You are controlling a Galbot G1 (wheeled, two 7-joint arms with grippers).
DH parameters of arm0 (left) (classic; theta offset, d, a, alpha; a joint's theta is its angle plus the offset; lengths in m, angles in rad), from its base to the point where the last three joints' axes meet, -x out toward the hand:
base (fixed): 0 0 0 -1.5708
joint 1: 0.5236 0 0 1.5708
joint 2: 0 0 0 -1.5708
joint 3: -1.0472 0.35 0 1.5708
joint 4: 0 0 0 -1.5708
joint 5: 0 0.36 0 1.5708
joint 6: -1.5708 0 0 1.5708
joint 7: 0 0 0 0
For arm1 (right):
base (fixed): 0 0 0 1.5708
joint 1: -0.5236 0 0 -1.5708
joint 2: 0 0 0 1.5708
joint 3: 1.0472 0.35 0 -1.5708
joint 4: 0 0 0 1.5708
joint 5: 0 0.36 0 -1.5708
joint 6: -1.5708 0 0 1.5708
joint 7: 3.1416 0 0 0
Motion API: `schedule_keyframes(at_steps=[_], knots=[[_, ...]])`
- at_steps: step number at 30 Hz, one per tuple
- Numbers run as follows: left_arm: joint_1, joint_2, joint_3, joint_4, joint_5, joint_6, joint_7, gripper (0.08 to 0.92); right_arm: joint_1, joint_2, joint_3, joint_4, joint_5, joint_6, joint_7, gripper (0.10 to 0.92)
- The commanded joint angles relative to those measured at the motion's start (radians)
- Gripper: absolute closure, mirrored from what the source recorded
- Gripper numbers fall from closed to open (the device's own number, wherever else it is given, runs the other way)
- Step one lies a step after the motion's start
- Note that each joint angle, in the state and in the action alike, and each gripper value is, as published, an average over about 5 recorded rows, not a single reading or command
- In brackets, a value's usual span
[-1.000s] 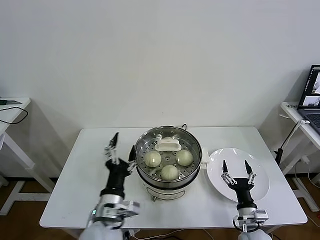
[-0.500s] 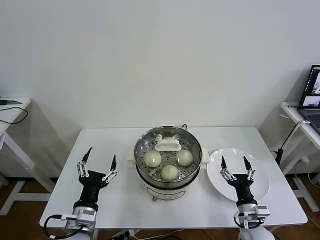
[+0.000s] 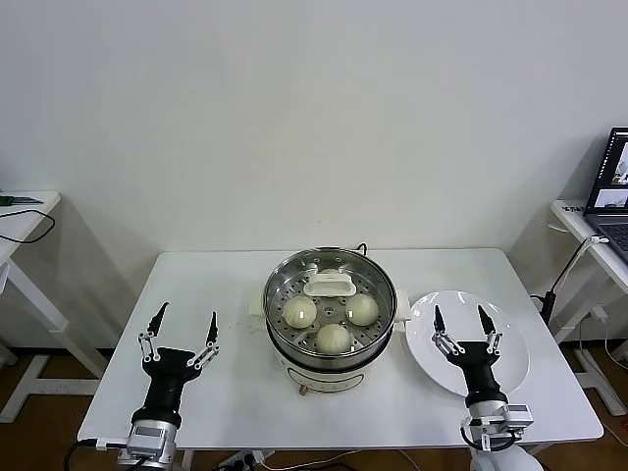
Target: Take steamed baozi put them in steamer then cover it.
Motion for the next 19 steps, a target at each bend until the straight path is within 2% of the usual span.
schedule_keyframes(at_steps=[1,19], knots=[[0.017,-0.006,-0.017,0.010,-0.048,-0.033,0.001,0.177,-0.006,-0.003,0.004,0.017,0.002,-0.029,0.002,0.203],[0.024,0.000,0.002,0.002,-0.055,-0.037,-0.004,0.177,-0.038,-0.005,0.017,0.051,-0.017,-0.043,0.002,0.203]])
